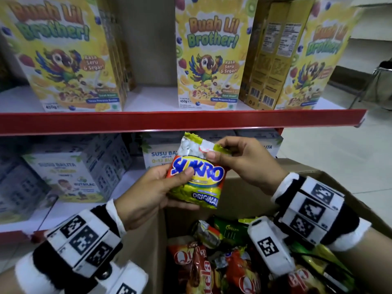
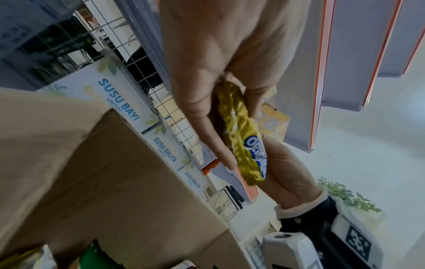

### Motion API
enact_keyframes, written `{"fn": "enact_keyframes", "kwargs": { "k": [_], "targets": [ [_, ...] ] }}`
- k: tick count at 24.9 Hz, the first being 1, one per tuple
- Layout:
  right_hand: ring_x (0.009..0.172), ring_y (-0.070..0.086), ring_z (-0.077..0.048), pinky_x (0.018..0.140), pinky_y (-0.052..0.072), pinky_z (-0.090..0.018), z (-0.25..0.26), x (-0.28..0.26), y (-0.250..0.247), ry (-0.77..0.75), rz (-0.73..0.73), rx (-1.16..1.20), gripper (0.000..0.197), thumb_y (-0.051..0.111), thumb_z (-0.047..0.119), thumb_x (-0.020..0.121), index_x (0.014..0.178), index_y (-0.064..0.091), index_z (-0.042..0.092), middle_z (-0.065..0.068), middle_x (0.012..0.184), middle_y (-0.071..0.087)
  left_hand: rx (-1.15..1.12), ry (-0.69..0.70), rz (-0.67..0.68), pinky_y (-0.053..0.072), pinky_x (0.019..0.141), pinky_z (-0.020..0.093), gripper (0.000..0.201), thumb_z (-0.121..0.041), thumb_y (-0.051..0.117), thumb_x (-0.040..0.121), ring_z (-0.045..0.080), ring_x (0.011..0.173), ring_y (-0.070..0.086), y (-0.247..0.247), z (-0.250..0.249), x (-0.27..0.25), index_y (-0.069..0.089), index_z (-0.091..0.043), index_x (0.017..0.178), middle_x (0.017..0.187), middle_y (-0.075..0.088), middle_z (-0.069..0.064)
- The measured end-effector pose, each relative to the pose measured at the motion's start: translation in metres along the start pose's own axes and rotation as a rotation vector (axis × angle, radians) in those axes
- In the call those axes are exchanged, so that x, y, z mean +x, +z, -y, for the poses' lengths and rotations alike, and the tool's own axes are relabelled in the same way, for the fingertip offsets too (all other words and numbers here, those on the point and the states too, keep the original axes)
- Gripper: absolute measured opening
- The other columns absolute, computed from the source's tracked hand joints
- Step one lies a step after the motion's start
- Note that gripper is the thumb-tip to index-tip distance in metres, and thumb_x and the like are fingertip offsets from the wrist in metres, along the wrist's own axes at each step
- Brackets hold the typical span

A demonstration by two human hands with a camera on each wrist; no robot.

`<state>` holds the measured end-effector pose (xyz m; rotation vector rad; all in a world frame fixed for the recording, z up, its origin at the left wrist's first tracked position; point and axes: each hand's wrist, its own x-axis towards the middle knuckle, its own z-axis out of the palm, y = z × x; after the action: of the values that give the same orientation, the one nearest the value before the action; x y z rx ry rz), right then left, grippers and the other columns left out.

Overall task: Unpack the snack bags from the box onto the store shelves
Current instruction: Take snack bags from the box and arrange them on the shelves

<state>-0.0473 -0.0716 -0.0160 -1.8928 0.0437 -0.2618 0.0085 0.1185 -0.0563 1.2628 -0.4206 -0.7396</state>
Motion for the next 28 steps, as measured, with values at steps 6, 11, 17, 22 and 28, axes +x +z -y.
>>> {"fn": "enact_keyframes", "kwargs": {
  "k": [6,11,17,22,28],
  "targets": [
    [0.070,0.066,-0.023,0.075,0.053,-0.036,-0.078,-0.003,-0.011,0.575,0.494,-0.344,0.041,0.043,0.036,0.099,0.085,0.064,0.003,-0.016,0.087,0.070,-0.006,0.070,-0.242,0.060,0.059,0.035,0.037,-0.024,0.064,0.073,0.025,0.077,0.074,-0.021,0.004,0.006,0.064,-0.004,0.105,0.090,0.075,0.013],
    [0.133,0.041,-0.025,0.105,0.035,-0.030,-0.161,-0.029,0.048,0.448,0.917,-0.825,0.069,0.067,0.025,0.087,0.147,0.032,0.017,-0.007,0.149,0.039,-0.063,0.025,-0.230,0.059,0.056,0.036,0.038,-0.021,0.065,0.071,0.026,0.078,0.074,-0.022,0.010,0.002,0.063,-0.001,0.103,0.092,0.075,0.016],
    [0.131,0.043,-0.033,0.106,0.035,-0.035,-0.180,-0.048,0.078,0.299,1.096,-0.831,0.049,0.056,0.014,0.094,0.140,0.043,0.005,-0.019,0.144,0.043,-0.077,0.049,-0.269,0.058,0.054,0.037,0.033,-0.015,0.065,0.071,0.026,0.070,0.073,-0.027,0.010,0.001,0.062,-0.001,0.101,0.084,0.075,0.015],
    [0.095,0.061,-0.011,0.092,0.048,-0.029,-0.108,-0.020,0.027,0.294,0.852,-0.341,0.032,0.078,0.011,0.076,0.105,0.067,0.020,-0.005,0.107,0.070,-0.046,0.197,-0.353,0.055,0.049,0.024,0.028,-0.016,0.063,0.067,0.014,0.063,0.072,-0.033,0.007,-0.003,0.063,-0.015,0.094,0.075,0.075,0.002],
    [0.077,0.071,-0.023,0.068,0.057,-0.033,-0.022,-0.007,-0.036,0.147,0.233,0.543,0.039,0.086,0.025,0.056,0.092,0.073,0.017,-0.011,0.090,0.074,-0.105,0.332,-0.394,0.057,0.060,0.021,0.023,-0.009,0.057,0.080,0.011,0.072,0.072,-0.020,0.006,-0.004,0.062,-0.017,0.100,0.082,0.076,-0.001]
  ]
}}
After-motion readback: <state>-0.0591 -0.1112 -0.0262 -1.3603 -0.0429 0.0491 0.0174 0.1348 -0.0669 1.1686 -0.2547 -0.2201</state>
